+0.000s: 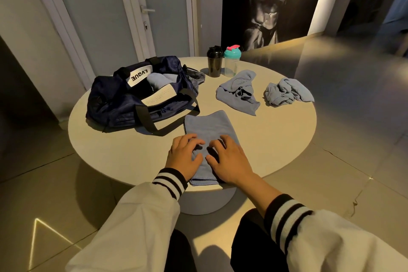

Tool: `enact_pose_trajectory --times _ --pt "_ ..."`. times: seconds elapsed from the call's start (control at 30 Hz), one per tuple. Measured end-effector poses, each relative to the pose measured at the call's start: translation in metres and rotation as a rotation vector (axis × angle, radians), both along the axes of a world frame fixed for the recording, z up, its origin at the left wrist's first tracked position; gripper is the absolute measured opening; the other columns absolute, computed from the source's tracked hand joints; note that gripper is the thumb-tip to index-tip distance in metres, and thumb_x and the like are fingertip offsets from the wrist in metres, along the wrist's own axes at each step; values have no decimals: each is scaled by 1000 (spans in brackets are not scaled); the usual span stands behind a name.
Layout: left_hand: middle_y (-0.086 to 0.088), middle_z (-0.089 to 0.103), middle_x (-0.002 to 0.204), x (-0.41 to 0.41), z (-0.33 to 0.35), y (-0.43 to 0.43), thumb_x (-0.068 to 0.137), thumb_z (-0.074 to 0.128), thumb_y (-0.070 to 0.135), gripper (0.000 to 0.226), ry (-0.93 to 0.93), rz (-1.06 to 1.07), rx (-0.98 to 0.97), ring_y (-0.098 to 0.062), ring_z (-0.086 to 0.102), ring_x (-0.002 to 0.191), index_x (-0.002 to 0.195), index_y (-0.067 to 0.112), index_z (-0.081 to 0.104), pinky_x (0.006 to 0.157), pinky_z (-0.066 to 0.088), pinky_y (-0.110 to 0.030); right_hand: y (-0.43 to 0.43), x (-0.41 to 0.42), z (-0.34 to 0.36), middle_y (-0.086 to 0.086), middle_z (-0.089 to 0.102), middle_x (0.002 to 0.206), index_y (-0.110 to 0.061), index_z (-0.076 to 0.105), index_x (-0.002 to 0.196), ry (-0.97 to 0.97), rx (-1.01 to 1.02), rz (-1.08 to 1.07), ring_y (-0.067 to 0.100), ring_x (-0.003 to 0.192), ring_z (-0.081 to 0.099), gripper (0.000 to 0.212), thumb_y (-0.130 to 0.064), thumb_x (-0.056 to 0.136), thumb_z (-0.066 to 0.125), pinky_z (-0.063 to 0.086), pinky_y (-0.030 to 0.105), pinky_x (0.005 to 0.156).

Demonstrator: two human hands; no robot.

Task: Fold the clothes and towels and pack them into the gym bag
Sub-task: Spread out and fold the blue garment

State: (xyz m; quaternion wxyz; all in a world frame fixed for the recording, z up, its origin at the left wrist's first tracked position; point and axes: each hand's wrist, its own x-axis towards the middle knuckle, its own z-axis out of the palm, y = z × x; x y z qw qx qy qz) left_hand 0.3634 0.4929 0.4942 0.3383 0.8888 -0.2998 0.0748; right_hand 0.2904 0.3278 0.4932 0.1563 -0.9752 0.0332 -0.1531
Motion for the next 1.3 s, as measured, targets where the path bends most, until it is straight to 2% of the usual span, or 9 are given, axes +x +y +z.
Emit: enact_pose_trajectory --times 0.1,0.27,0.33,0.43,0.57,0.67,0.83,1.1,1.3 --pt "8 55 128 -14 -4 10 92 66 28 31 13 -90 -9 -12 48 115 122 27 60 102 47 -37 6 -10 -1 4 52 103 -21 57 105 -109 9 -48 26 89 52 28 -46 94 49 42 35 77" --pt "4 45 144 -26 -3 13 94 65 32 30 23 -71 38 -16 46 129 123 26 60 109 42 -37 11 -29 1 -1 58 88 -20 63 96 -191 -48 -2 22 83 55 21 -38 94 54 40 36 77" --pt "1 46 146 -32 -1 14 94 66 27 26 -52 -65 52 -19 39 136 119 23 64 114 36 -38 5 -40 -4 -3 62 92 -23 64 100 -186 -34 14 20 88 56 22 -40 95 51 39 35 81" --pt "1 51 140 -47 -4 22 96 60 17 24 -146 -43 80 -18 39 130 119 22 67 110 33 -30 -3 -53 -13 -7 62 102 -26 59 109 -136 75 32 18 100 54 23 -41 98 46 37 35 89" --pt "3 49 146 -63 -6 26 100 49 14 37 -38 -51 155 -16 42 134 134 24 58 113 32 -29 -3 -61 -20 -11 57 125 -30 53 127 -59 108 63 16 129 43 30 -39 102 40 29 43 107" --pt "1 48 143 -71 -7 29 100 51 20 34 -20 -4 121 -18 47 128 134 23 57 110 41 -34 -4 -67 -21 -12 44 146 -35 47 137 25 138 67 15 147 25 35 -42 104 36 15 50 119" --pt "-4 55 121 -75 -8 29 101 50 23 34 25 98 93 -21 43 118 134 19 60 103 42 -34 -2 -74 -12 -8 32 158 -39 45 138 100 139 75 17 152 14 37 -48 104 37 7 53 120" --pt "-8 61 119 -82 -5 22 101 48 17 33 125 217 -6 -22 47 113 130 17 64 94 35 -26 18 -77 -8 -7 19 163 -39 37 142 167 83 -5 20 152 4 37 -42 107 24 -3 66 115" --pt "3 48 140 -82 -1 10 101 46 26 33 149 232 61 -22 35 132 129 34 61 113 32 -39 22 -79 -10 -3 15 165 -38 36 145 158 72 -34 21 153 3 40 -41 108 21 -7 66 115"
